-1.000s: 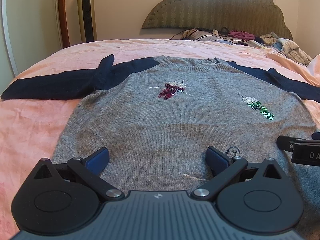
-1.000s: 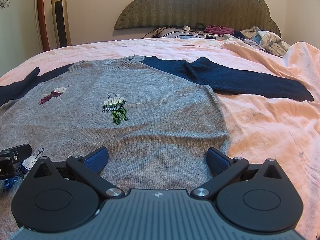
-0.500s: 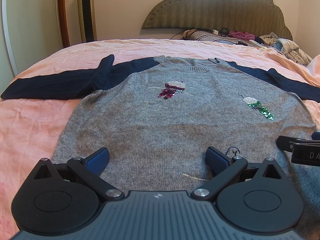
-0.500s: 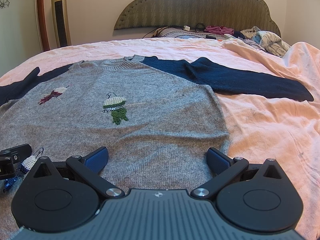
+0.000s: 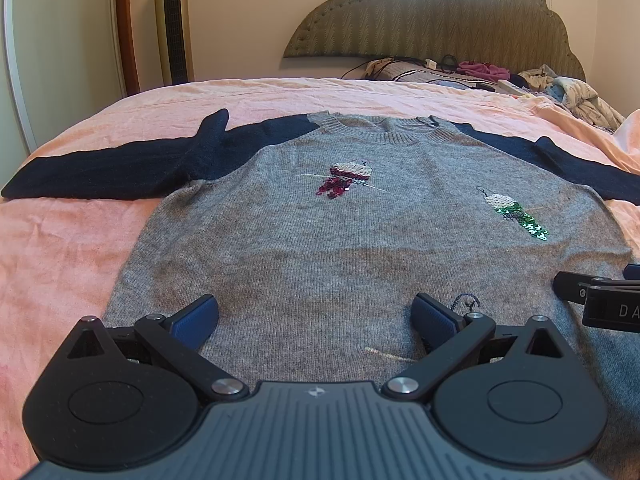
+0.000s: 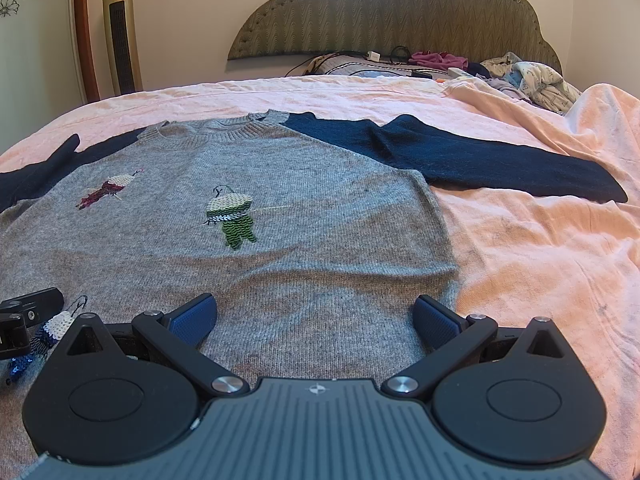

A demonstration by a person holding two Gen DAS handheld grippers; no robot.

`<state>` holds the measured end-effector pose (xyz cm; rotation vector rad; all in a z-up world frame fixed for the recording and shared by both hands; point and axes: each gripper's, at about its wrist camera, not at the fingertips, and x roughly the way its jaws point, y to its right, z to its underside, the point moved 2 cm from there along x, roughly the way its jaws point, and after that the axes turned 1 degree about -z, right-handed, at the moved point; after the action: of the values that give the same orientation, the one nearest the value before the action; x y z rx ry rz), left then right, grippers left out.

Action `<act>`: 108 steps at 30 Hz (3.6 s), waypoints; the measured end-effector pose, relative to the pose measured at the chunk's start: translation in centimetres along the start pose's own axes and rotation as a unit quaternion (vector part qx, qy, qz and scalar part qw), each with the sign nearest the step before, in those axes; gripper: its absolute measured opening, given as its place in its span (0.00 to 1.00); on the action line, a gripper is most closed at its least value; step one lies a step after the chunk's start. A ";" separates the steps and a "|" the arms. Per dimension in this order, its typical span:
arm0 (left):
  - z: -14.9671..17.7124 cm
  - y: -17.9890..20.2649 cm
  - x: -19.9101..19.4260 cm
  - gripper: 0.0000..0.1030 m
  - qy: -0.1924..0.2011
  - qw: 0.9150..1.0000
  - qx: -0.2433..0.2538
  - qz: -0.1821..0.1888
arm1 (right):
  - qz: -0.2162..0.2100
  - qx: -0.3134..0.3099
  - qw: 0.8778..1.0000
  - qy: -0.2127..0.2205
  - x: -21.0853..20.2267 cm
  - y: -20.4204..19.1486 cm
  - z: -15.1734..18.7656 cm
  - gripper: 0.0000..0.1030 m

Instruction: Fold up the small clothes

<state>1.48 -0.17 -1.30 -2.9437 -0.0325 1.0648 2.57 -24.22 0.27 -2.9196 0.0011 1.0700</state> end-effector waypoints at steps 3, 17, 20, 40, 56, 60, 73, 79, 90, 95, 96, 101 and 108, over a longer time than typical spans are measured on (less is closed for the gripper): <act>0.0 0.0 0.0 1.00 0.000 1.000 0.000 0.000 | 0.000 0.000 1.000 0.000 0.0 0.0 0.0 1.00; 0.0 0.0 0.0 1.00 0.000 1.000 -0.001 0.001 | -0.069 0.020 0.997 -0.020 -0.6 2.5 -1.4 1.00; 0.0 0.0 0.0 1.00 0.000 1.000 -0.001 0.001 | -0.114 0.118 0.986 0.026 -2.3 8.7 -3.7 1.00; 0.0 0.0 -0.1 1.00 0.000 1.000 0.000 0.000 | -0.087 0.559 0.820 0.088 7.3 42.4 -5.9 0.91; -0.1 0.0 -0.1 1.00 0.001 1.000 -0.005 0.004 | -0.149 0.403 0.897 0.104 7.1 30.6 -12.2 0.14; -0.1 0.0 -0.1 1.00 0.002 1.000 -0.006 0.004 | -0.272 0.305 0.910 0.073 7.7 17.5 -15.3 0.14; 0.0 0.0 -0.2 1.00 0.000 1.000 -0.002 0.005 | -0.319 0.267 0.909 -0.006 8.4 4.4 -8.8 0.71; -3.8 -1.4 0.6 1.00 -0.032 0.990 -0.093 0.104 | -0.299 0.214 0.930 0.021 4.0 7.7 -4.3 0.76; -12.2 1.2 11.9 0.93 -0.092 0.960 -0.181 0.194 | -0.315 0.196 0.928 0.036 4.5 7.2 -4.0 0.88; -12.6 5.3 12.7 0.07 -0.096 0.984 -0.073 0.128 | -0.320 0.202 0.925 0.039 4.6 7.4 -4.0 0.89; -12.8 5.5 12.3 0.07 -0.090 0.986 -0.065 0.122 | -0.319 0.201 0.925 0.039 4.6 7.3 -4.0 0.89; -14.4 2.7 8.1 0.06 -0.011 0.993 -0.061 0.097 | -0.319 0.200 0.925 0.040 4.5 7.3 -4.0 0.89; -11.1 -1.4 9.7 0.06 -0.061 0.996 -0.035 0.053 | -0.318 0.192 0.927 0.040 4.5 6.8 -4.0 0.93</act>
<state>15.96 1.40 1.05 -2.9666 0.0890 1.2830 8.57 -31.10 0.23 -2.3337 -0.6136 0.7323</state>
